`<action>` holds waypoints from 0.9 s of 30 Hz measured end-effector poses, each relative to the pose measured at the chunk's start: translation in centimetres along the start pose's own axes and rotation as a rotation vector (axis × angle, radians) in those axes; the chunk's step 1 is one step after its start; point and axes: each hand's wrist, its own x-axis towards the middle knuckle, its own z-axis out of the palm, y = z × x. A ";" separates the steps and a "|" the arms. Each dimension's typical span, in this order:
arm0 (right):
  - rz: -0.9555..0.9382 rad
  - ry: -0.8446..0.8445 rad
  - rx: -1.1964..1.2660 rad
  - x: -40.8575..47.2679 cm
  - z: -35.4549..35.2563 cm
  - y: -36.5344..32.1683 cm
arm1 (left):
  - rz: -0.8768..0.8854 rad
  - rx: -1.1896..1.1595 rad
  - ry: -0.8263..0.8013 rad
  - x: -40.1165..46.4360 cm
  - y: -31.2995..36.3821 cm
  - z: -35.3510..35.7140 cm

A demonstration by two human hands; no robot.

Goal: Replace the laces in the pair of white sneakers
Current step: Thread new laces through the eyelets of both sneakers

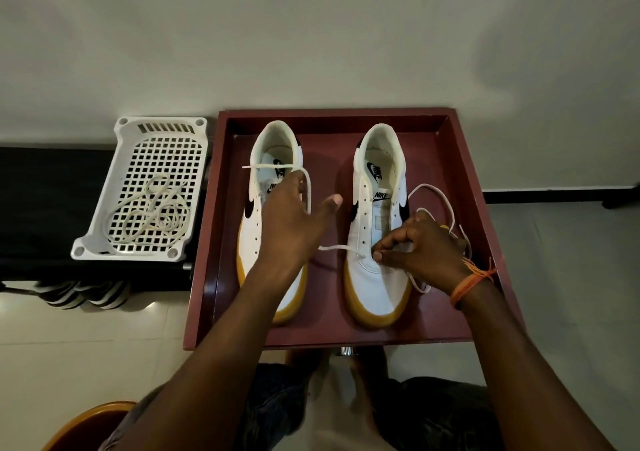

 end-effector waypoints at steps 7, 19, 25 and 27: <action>-0.020 0.006 0.020 -0.4 -0.3 -0.5 | 0.112 -0.381 -0.156 -0.1 0.9 0.2; -0.042 0.011 0.023 -0.1 0.1 -0.1 | -0.448 -0.055 -0.393 -4.2 -0.1 3.9; -0.029 0.017 0.003 0.1 0.3 0.3 | -0.338 -0.170 -0.188 -4.3 -0.7 5.0; -0.030 0.021 -0.009 0.1 0.3 0.3 | -0.237 -0.079 -0.120 -3.7 -1.6 4.7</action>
